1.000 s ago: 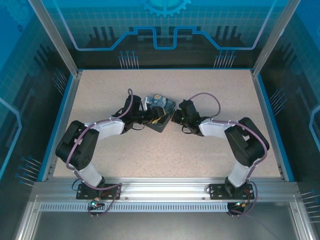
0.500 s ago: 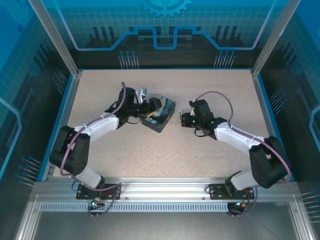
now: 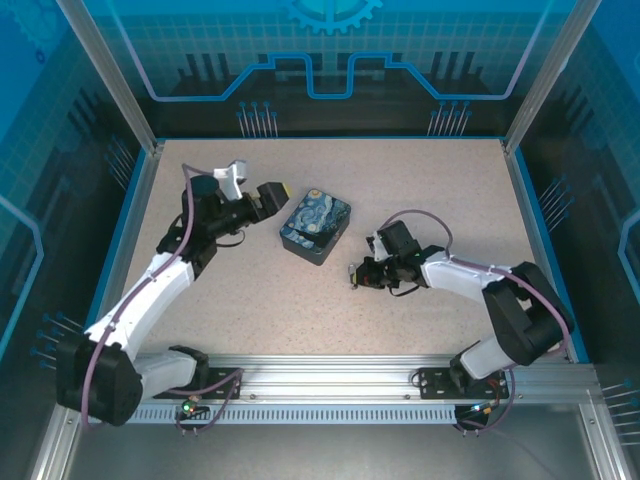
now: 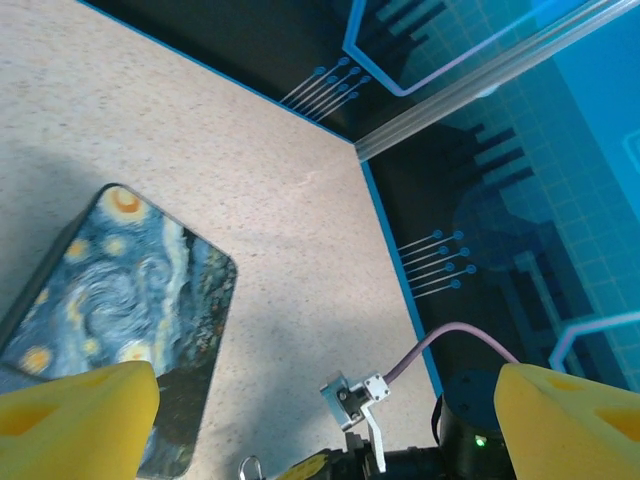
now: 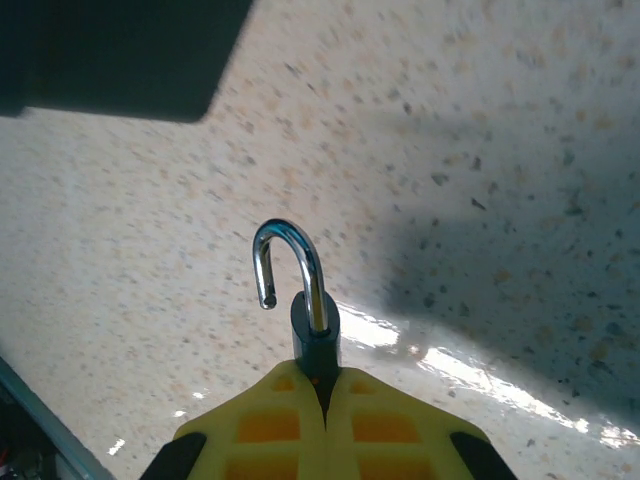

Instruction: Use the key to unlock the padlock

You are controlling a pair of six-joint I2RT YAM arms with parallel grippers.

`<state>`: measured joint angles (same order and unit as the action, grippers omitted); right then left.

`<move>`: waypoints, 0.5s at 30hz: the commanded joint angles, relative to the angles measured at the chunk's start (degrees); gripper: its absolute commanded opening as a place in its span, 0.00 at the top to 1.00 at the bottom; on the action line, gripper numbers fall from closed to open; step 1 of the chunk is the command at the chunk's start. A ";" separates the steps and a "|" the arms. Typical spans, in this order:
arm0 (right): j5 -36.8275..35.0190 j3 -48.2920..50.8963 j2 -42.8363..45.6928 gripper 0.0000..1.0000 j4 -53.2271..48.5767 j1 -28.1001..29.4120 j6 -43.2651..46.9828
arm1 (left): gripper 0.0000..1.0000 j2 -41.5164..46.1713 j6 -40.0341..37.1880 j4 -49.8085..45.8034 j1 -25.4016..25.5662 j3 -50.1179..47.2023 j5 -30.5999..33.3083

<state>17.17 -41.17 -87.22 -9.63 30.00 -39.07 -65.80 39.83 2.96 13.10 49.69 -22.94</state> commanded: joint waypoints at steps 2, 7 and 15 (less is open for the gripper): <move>0.82 0.69 -2.77 1.00 -0.83 0.41 -1.08 | 0.11 4.81 -3.23 -6.23 -1.15 -1.74 3.78; -1.13 1.69 -3.67 0.81 -0.57 0.41 -1.18 | 0.09 7.83 -4.95 -10.13 -1.75 -1.54 5.85; -10.19 2.85 8.01 0.51 -4.90 0.31 2.05 | 0.04 12.53 -6.99 -14.73 -2.63 -1.13 10.78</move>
<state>12.05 -38.52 -84.23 -10.79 30.06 -39.05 -55.51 35.38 -8.75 11.33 48.64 -15.64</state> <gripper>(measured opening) 0.476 0.956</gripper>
